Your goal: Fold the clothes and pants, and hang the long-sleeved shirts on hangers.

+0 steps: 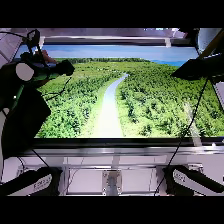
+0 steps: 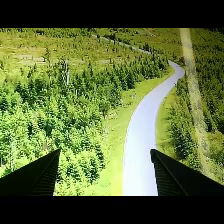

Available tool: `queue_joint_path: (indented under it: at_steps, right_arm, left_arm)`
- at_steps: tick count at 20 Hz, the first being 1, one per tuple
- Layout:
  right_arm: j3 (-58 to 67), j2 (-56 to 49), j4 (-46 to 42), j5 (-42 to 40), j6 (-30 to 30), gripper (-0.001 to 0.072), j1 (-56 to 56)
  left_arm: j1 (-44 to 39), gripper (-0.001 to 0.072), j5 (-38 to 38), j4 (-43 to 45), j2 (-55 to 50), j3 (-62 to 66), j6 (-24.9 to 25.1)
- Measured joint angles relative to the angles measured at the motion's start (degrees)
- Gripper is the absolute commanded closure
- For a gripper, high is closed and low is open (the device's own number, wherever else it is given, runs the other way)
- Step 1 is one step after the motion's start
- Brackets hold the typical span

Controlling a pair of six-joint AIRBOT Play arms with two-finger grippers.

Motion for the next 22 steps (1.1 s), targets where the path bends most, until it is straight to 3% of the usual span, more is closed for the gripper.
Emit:
queue_joint_path:
  at_steps: [1,4,5,7,8,10,12,14,16,18,22]
  right_arm:
    - [0.0,0.0,0.0,-0.9,-0.1,0.069,0.0]
    - [0.0,0.0,0.0,-6.6,-0.3,0.0684,0.0]
    - [0.0,0.0,-0.1,-9.3,-0.4,0.061,0.0]
    - [0.0,0.0,-0.2,-13.6,-0.5,0.0343,0.0]
    - [0.0,-0.1,-0.3,-15.2,-0.5,0.029,0.0]
    - [0.0,-0.3,-0.9,-17.2,-0.5,0.029,0.0]
    - [0.0,-0.9,-1.3,-18.3,-0.5,0.029,0.0]
    - [0.0,-1.8,-1.5,-19.2,-0.5,0.0252,0.0]
    - [0.0,-3.1,-1.7,-19.6,-0.5,0.0233,0.0]
    - [0.0,-4.7,-1.7,-19.9,-0.5,0.011,0.0]
    - [0.0,-7.7,-1.5,-20.1,-0.2,0.0088,0.0]
  left_arm:
    - [0.0,0.0066,0.9,0.1,-0.5,0.0,0.0]
    - [0.2,0.022,0.8,3.6,-2.7,0.0,0.0]
    - [0.3,0.0218,0.1,6.8,-3.8,0.0,0.0]
    - [1.3,0.0217,-1.0,14.5,-5.8,0.0,0.0]
    - [2.5,0.0217,-1.2,18.5,-6.7,0.0,0.0]
    - [6.3,0.0217,-0.3,24.7,-7.8,0.1,-2.0]
    - [12.2,0.0212,2.0,28.4,-8.4,0.3,-7.0]
    - [18.9,0.0116,3.8,29.5,-8.9,0.4,-12.2]
    - [25.5,0.0116,4.6,27.6,-9.4,0.5,-15.4]
    - [30.7,0.0116,5.7,23.0,-10.2,0.5,-17.0]
    - [36.0,0.0117,6.5,15.2,-12.8,0.5,-16.8]
